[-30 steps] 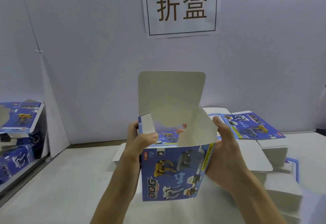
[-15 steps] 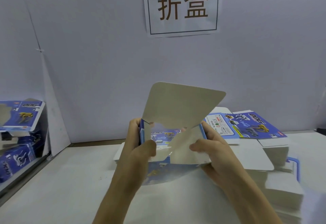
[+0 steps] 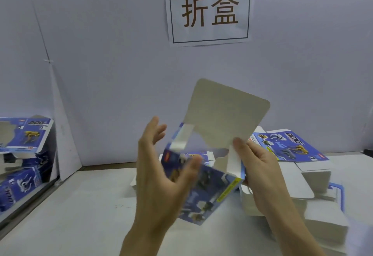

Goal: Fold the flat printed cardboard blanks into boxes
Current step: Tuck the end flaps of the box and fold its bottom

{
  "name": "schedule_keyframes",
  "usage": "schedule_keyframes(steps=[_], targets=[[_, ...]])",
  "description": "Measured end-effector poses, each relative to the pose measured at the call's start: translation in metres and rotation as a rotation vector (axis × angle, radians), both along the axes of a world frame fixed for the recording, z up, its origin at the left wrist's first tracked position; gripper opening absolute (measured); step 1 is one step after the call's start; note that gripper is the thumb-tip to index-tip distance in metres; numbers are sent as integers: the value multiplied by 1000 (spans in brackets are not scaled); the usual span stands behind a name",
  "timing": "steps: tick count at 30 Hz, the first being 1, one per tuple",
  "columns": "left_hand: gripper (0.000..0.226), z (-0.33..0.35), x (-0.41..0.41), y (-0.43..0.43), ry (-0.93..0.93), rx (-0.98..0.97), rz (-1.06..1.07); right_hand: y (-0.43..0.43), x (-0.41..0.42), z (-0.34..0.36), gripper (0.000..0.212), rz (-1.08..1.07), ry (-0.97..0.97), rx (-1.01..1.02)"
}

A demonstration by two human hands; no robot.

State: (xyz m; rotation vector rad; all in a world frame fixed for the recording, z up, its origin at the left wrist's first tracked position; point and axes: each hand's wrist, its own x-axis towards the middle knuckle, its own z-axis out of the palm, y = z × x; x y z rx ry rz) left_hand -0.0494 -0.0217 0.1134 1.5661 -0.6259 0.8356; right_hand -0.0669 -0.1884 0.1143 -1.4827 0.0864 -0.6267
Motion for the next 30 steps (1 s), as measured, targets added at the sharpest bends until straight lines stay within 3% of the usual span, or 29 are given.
schedule_keyframes(steps=[2, 3, 5, 9, 13, 16, 21, 23, 26, 30], targets=[[115, -4, -2, -5, -34, 226, 51, 3, -3, 3, 33, -6, 28, 88], [123, -7, -2, -8, -73, 340, 136, 3, -4, 4, 35, 2, 38, 104], [129, -10, -2, -14, -112, 467, 253, 1, -5, 7, 39, 20, 34, 64], [132, -8, 2, -8, -98, 495, 230, -13, -9, 13, 32, 93, 5, -50], [101, -3, 4, 4, -215, 569, 245, -23, -16, 19, 15, 5, -223, -139], [84, -1, 5, 9, -310, 638, 235, -28, -21, 20, 29, -91, -445, -198], [68, 0, 1, 7, -357, 677, 190, -27, -22, 14, 39, -351, -533, -545], [66, 0, 2, 6, -354, 670, 214, -21, -23, 15, 35, -351, -616, -668], [67, 0, 4, 7, -351, 649, 234, -15, -23, 15, 18, -113, -617, -784], [67, -4, 4, 5, -412, 684, 262, -11, -29, 14, 26, 385, -273, -528]])
